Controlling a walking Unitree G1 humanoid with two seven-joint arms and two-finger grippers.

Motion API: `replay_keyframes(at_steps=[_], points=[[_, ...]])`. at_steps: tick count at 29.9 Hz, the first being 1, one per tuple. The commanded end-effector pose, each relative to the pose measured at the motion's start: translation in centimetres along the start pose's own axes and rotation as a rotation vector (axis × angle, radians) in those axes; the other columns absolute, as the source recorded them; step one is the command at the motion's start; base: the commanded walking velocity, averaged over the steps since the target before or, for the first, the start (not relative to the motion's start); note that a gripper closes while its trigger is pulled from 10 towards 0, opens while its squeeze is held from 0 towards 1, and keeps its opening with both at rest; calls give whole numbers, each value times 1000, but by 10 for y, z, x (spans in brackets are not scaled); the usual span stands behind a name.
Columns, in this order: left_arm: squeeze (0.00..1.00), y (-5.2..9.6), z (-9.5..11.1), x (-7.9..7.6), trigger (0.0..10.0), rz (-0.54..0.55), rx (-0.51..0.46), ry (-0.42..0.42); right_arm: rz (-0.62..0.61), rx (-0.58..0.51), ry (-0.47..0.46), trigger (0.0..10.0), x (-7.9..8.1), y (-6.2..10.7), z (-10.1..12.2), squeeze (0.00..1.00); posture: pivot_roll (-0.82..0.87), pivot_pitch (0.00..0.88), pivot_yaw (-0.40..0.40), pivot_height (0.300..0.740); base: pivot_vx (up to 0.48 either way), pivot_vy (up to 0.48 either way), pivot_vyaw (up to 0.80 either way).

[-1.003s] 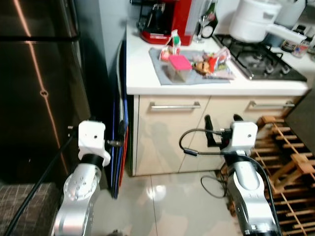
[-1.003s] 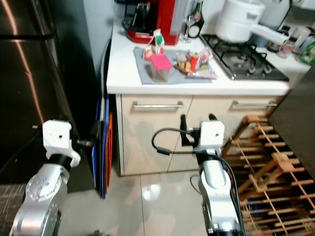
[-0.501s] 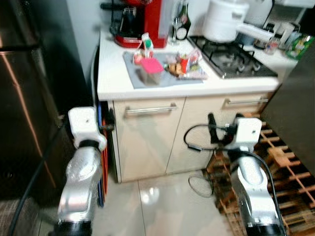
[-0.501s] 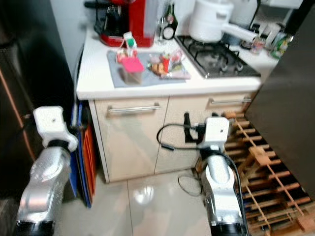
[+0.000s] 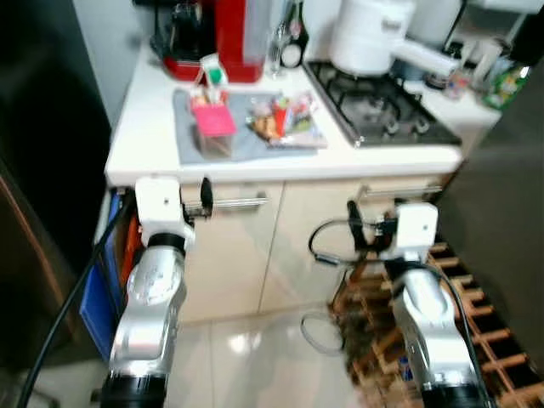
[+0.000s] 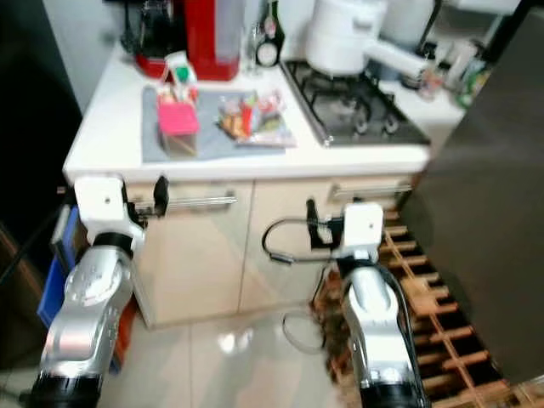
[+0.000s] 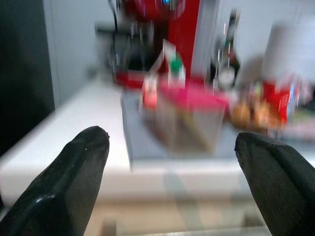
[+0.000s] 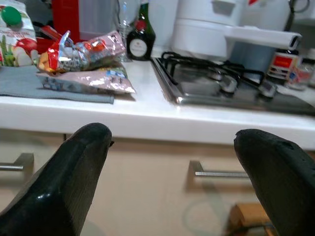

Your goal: Restocking fridge

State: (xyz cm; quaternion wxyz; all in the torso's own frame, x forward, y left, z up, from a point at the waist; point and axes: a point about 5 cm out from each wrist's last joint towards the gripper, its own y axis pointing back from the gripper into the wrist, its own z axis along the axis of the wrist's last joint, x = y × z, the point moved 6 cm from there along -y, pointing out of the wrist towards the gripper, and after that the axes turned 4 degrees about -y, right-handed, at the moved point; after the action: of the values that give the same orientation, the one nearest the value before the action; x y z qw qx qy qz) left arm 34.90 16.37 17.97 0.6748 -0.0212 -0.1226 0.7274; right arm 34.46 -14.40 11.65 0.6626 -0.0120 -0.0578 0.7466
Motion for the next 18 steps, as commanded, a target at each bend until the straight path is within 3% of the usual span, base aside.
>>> replay_keyframes(at_steps=[1,3,4,6,8,12,14,18], points=[[0,0,6,9,10000,43,-28,-21,22,-14,-10,10000,8,-1,4,0,8,0,-76,740,334,-341,0],[0,-1,27,18,10000,94,-105,-31,32,-27,-3,10000,10,-1,7,0,6,0,-77,740,458,0,0],[0,-1,27,18,10000,94,-105,-31,32,-27,-3,10000,10,-1,7,0,6,0,-77,740,458,0,0],[0,-2,58,21,10000,114,-215,-51,48,-38,8,10000,13,0,10,0,9,0,-80,740,0,0,0],[0,-4,69,19,10000,103,-251,-56,53,-39,8,10000,15,0,10,0,9,0,-80,740,0,0,0],[0,-19,53,4,10000,35,-152,-70,63,-36,1,10000,20,1,8,0,15,0,-79,740,0,0,0],[0,-29,31,9,10000,48,-57,-31,72,-41,-5,10000,25,0,8,0,7,0,-72,740,0,0,0],[0,-36,19,24,10000,93,-3,-50,82,-42,-12,10000,30,0,9,0,13,0,-76,740,0,0,0]])
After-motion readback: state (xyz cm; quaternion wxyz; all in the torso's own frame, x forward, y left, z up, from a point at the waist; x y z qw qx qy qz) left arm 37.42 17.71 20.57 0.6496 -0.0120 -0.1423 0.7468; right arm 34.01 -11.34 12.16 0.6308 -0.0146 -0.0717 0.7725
